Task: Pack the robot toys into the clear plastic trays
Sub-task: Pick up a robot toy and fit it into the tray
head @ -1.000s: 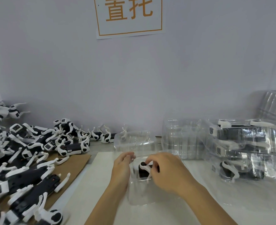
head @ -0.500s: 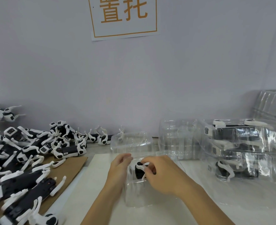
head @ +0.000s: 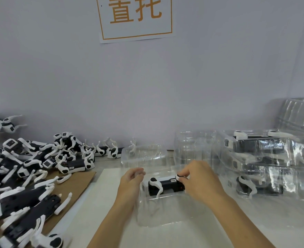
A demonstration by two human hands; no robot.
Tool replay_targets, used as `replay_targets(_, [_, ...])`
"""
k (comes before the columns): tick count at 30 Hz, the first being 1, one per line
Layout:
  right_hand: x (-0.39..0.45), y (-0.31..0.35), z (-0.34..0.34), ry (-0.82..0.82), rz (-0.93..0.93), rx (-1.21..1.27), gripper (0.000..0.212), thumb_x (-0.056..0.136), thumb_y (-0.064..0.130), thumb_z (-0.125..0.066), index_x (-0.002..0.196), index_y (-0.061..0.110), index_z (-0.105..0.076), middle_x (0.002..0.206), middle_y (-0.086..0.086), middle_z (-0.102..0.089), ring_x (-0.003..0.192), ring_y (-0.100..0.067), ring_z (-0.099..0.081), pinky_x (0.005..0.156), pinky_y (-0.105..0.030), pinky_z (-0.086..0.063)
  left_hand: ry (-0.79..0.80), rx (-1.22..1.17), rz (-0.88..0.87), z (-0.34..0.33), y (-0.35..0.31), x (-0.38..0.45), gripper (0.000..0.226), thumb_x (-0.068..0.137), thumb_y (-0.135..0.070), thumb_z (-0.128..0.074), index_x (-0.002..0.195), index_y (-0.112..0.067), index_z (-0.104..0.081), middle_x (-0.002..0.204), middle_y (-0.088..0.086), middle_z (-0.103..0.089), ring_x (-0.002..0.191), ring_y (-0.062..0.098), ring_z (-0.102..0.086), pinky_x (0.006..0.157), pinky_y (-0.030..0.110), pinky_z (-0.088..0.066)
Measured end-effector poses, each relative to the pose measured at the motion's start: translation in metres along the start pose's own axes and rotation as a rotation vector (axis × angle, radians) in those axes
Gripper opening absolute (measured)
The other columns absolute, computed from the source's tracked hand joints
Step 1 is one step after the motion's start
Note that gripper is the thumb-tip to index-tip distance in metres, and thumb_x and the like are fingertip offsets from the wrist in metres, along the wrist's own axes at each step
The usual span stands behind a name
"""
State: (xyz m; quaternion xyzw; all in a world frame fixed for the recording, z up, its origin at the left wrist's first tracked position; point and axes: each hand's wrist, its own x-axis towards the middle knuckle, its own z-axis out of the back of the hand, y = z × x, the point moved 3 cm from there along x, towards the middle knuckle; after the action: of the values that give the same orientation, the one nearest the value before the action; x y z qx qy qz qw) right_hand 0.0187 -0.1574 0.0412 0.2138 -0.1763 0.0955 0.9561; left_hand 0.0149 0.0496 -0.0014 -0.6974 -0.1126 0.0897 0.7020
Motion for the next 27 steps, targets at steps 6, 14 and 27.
replay_targets(6, [-0.007, 0.013, 0.009, 0.04, 0.108, 0.085, 0.025, 0.097, 0.034, -0.053, 0.085, 0.029, -0.074, 0.083, 0.01, -0.065, 0.084, -0.012, -0.053, 0.085, -0.032, -0.044, -0.033, -0.023, -0.002, 0.0, 0.0, -0.001, 0.018, 0.098, -0.01, -0.053, 0.106, -0.015, -0.068, 0.108, 0.0, -0.071, 0.112, 0.015, -0.06, 0.103, 0.033, -0.041])
replay_targets(14, [-0.025, 0.059, 0.006, 0.34, 0.234, 0.211, 0.057, 0.104, 0.047, -0.037, 0.049, 0.053, -0.051, 0.042, 0.019, -0.046, 0.058, 0.004, -0.05, 0.107, -0.038, -0.03, -0.033, -0.033, -0.002, -0.002, -0.002, -0.003, 0.021, 0.098, -0.007, -0.05, 0.104, -0.015, -0.068, 0.106, 0.002, -0.071, 0.11, 0.015, -0.061, 0.107, 0.039, -0.043])
replay_targets(27, [-0.002, 0.026, 0.024, 0.043, 0.14, 0.467, 0.046, 0.103, 0.045, -0.039, 0.11, 0.015, -0.073, 0.111, 0.012, -0.072, 0.098, 0.009, -0.063, 0.083, -0.007, -0.045, 0.097, 0.732, -0.6, -0.007, -0.048, -0.011, 0.037, 0.094, -0.04, -0.061, 0.13, -0.035, -0.058, 0.132, -0.021, -0.056, 0.122, -0.003, -0.047, 0.099, 0.013, -0.03])
